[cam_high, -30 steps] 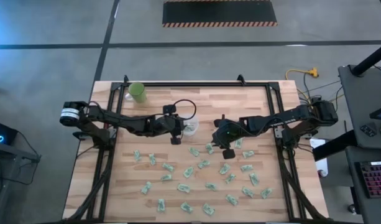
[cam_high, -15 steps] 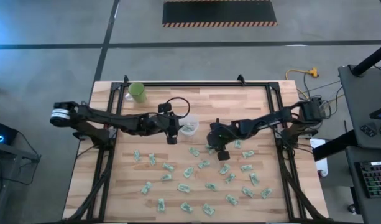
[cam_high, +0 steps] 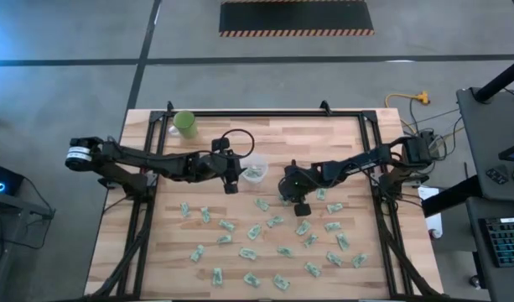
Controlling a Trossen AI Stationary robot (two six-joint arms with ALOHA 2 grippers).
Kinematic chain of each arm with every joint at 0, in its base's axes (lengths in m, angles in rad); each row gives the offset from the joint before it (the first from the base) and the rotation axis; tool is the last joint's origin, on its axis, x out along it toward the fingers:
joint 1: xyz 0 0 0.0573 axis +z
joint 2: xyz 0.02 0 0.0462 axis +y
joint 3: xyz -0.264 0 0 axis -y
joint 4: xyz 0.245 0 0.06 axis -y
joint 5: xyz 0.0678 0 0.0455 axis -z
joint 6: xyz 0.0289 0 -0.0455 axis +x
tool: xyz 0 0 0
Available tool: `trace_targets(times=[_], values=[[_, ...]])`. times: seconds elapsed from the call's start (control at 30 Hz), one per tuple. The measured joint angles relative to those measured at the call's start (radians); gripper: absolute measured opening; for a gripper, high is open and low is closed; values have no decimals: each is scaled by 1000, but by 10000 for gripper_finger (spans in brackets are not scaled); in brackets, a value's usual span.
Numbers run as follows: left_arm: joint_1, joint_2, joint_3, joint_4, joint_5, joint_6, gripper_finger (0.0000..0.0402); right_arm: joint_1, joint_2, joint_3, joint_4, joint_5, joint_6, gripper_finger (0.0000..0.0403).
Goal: Pick and place Stevia / Truvia into bins
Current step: Put the green stevia packet into the transparent container
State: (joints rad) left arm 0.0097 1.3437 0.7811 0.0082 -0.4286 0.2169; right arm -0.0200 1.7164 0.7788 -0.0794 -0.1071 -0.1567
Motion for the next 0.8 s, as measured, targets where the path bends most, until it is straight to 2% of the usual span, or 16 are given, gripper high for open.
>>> trace_targets(times=[0.17, 0.33, 0.67, 0.8], values=[[0, 0, 0, 0, 0, 0, 167, 0, 0, 0, -13, -2, 0, 12], [-1, 0, 0, -2, 0, 0, 167, 1, -11, 0, -18, 1, -9, 9], [-3, -4, 0, -46, 0, 0, 167, 0, -173, -2, -10, 2, -61, 8], [-3, -4, 0, -50, 0, 0, 167, 0, -219, -1, 104, 98, -107, 8]])
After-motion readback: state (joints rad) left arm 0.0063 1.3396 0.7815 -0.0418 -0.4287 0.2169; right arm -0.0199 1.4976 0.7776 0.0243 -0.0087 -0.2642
